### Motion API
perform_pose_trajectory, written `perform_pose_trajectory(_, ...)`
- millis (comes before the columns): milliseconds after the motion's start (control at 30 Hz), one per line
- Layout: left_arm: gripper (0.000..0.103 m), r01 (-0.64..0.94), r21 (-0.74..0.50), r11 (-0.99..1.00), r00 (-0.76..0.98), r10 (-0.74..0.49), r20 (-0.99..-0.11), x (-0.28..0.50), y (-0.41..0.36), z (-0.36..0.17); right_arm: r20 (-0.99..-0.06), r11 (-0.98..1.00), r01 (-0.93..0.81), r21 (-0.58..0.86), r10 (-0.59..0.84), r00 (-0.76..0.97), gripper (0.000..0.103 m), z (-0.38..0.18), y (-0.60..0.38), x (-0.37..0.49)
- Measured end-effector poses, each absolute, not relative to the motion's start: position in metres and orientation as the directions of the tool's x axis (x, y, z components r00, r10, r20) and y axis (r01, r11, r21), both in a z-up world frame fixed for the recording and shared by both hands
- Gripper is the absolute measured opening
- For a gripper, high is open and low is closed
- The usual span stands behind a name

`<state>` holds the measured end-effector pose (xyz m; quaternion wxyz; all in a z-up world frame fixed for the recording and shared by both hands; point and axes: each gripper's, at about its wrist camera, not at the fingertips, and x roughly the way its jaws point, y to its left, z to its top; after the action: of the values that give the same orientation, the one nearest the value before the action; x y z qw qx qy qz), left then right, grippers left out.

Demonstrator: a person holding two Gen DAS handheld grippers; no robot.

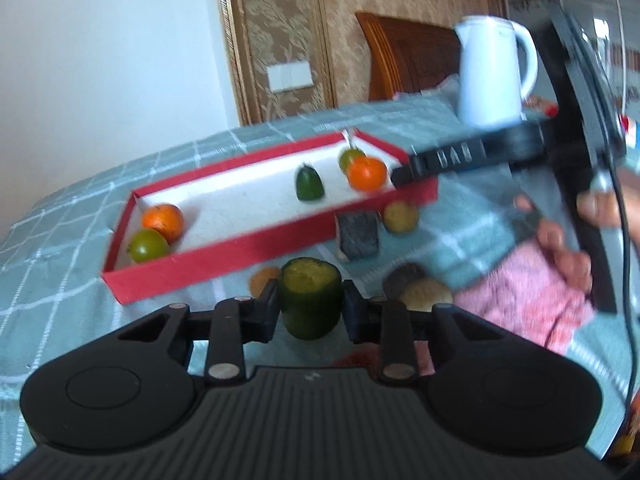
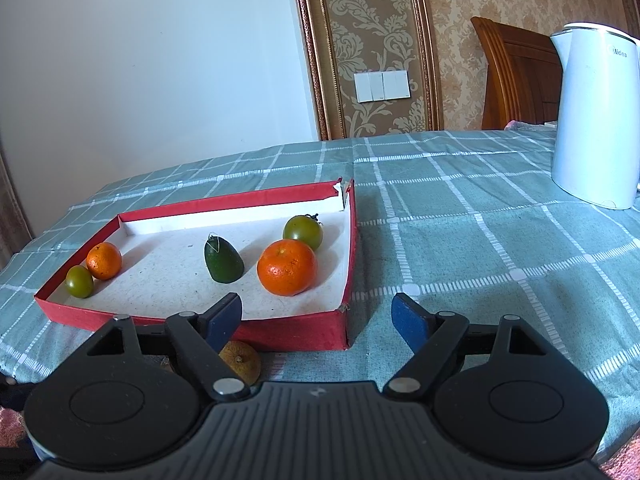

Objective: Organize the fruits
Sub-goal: 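Carry the cucumber chunk into the tray and open the left gripper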

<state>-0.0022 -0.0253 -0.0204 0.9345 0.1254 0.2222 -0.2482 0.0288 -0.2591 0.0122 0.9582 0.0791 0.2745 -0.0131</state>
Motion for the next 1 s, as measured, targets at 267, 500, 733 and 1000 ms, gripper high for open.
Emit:
perform_pose_trajectory(267,0.029,0.450,0.048,0.892,0.811,-0.386,-0.440,0.042,-0.007,0.010,-0.515,0.987,0.071,0.145,0.014,0.857,0.082,0.013,-0.259,0.027)
perform_pose_trajectory(500,0.029,0.380,0.003,0.925,0.826,-0.337,-0.452,0.094,-0.001,0.007,-0.504,0.987,0.069,0.148,0.015,0.864,0.082,0.015,-0.259,0.026)
perform_pose_trajectory(733,0.029,0.365,-0.006,0.931,0.821,-0.325,-0.469,0.124,-0.003,-0.001,-0.513,0.988,0.067,0.138,0.013,0.858,0.082,0.015,-0.256,0.028)
perform_pose_trajectory(1000,0.029,0.345,-0.003,0.939,0.810,-0.299,-0.505,0.144,-0.009,-0.012,-0.514,0.991,0.055,0.122,0.016,0.858,0.082,0.014,-0.253,0.030)
